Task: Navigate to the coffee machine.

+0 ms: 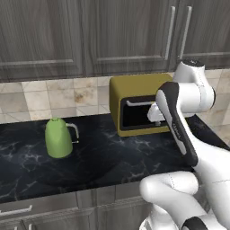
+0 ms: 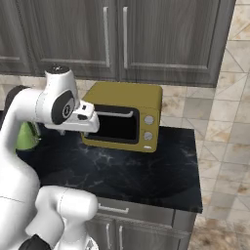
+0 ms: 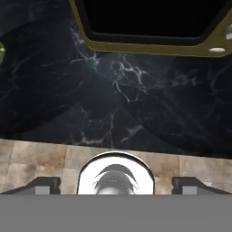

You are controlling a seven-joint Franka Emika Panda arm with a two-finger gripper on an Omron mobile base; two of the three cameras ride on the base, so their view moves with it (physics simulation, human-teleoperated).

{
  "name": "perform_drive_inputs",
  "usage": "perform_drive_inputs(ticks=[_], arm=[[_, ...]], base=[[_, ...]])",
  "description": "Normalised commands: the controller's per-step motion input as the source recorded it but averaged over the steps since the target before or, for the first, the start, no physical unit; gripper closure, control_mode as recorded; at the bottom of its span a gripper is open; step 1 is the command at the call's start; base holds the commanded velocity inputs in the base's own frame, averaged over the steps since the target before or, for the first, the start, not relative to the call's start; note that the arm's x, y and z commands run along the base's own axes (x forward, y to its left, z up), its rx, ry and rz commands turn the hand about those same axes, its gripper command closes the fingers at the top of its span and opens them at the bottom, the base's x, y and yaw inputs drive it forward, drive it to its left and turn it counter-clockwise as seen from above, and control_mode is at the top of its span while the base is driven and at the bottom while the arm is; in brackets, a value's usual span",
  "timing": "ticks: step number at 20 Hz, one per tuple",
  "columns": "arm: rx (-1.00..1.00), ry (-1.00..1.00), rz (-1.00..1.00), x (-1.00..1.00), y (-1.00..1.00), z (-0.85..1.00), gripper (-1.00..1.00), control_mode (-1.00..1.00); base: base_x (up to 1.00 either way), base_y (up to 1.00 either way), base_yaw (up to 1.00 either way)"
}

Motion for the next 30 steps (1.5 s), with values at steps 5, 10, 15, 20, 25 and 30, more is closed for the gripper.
perform_drive_inputs(ticks=[5,10,15,20,25,30], arm=[[0.00,0.00,0.00,-0.71,0.00,-0.37,-1.00,-1.00],[0.00,0.00,0.00,-0.05,0.00,-0.04,-1.00,1.00],[0.00,0.00,0.00,0.00,0.00,0.00,-1.00,1.00],[0.00,0.00,0.00,0.00,0.00,0.00,-1.00,1.00],[0.00,0.00,0.00,0.00,0.00,0.00,-1.00,1.00],[0.00,0.00,0.00,0.00,0.00,0.00,-1.00,1.00]], base=[[0.00,0.00,0.00],[-0.26,0.18,0.03],[-0.60,0.26,0.48],[-0.07,0.59,0.68],[0.01,0.79,0.71],[0.17,0.78,0.71]])
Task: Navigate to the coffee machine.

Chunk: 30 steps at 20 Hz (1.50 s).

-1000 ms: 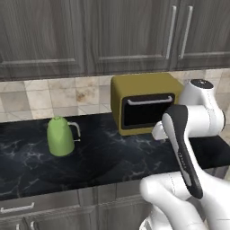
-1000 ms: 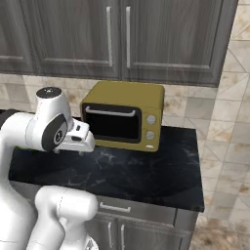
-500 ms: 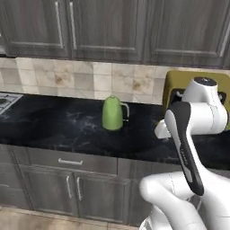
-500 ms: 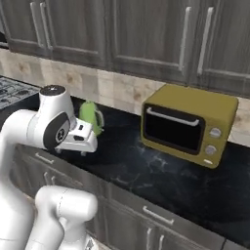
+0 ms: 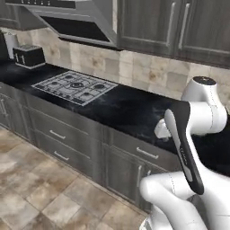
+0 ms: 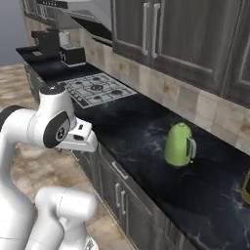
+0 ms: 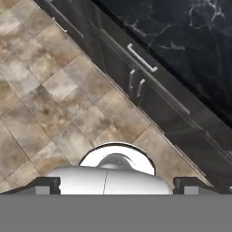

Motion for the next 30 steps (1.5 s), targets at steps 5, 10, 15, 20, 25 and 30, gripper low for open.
perform_drive_inputs(ticks=[5,10,15,20,25,30], arm=[[0.00,0.00,0.00,0.00,0.00,0.00,-1.00,1.00],[0.00,0.00,0.00,0.00,0.00,0.00,-1.00,1.00],[0.00,0.00,0.00,0.00,0.00,0.00,-1.00,1.00],[0.00,0.00,0.00,0.00,0.00,0.00,-1.00,1.00],[0.00,0.00,0.00,0.00,0.00,0.00,-1.00,1.00],[0.00,0.00,0.00,0.00,0.00,0.00,-1.00,1.00]], base=[[0.55,0.69,0.65],[0.65,0.46,0.60],[0.47,0.31,0.56],[0.41,0.23,0.39],[0.83,0.23,0.16],[0.91,0.25,-0.13]])
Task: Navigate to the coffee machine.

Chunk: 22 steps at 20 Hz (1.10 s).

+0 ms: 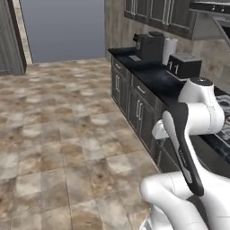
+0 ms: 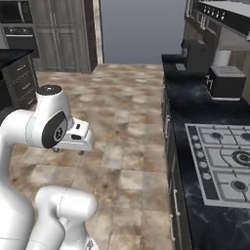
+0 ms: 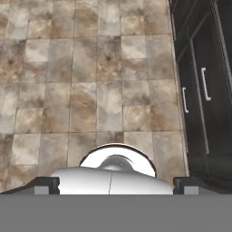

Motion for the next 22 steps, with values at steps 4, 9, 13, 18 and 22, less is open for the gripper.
perform_drive_inputs(ticks=[4,9,13,18,22], arm=[[0.00,0.00,0.00,0.00,0.00,0.00,-1.00,1.00],[0.00,0.00,0.00,0.00,0.00,0.00,-1.00,1.00],[0.00,0.00,0.00,0.00,0.00,0.00,-1.00,1.00],[0.00,0.00,0.00,0.00,0.00,0.00,-1.00,1.00],[0.00,0.00,0.00,0.00,0.00,0.00,-1.00,1.00]], base=[[1.00,0.53,-0.19],[0.98,0.54,-0.26],[0.68,0.32,-0.41],[0.64,0.18,-0.48],[0.81,0.45,-0.46]])
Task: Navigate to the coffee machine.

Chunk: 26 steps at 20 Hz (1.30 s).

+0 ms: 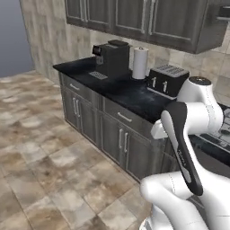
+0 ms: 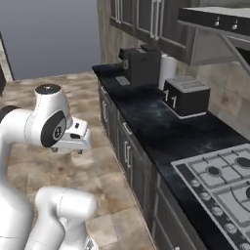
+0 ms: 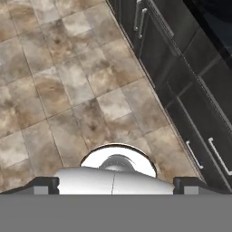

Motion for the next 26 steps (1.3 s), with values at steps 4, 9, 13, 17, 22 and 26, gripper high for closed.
perform_drive_inputs(ticks=[4,9,13,17,22,26], arm=[[0.00,0.00,0.00,0.00,0.00,0.00,-1.00,1.00],[0.00,0.00,0.00,0.00,0.00,0.00,-1.00,1.00],[0.00,0.00,0.00,0.00,0.00,0.00,-1.00,1.00],[0.00,0.00,0.00,0.00,0.00,0.00,-1.00,1.00],[0.00,0.00,0.00,0.00,0.00,0.00,-1.00,1.00],[0.00,0.00,0.00,0.00,0.00,0.00,-1.00,1.00]], base=[[1.00,0.72,-0.48],[0.98,0.77,-0.48],[0.94,0.81,-0.48],[0.82,0.89,-0.50],[0.66,0.99,-0.49],[0.57,1.00,-0.47]])
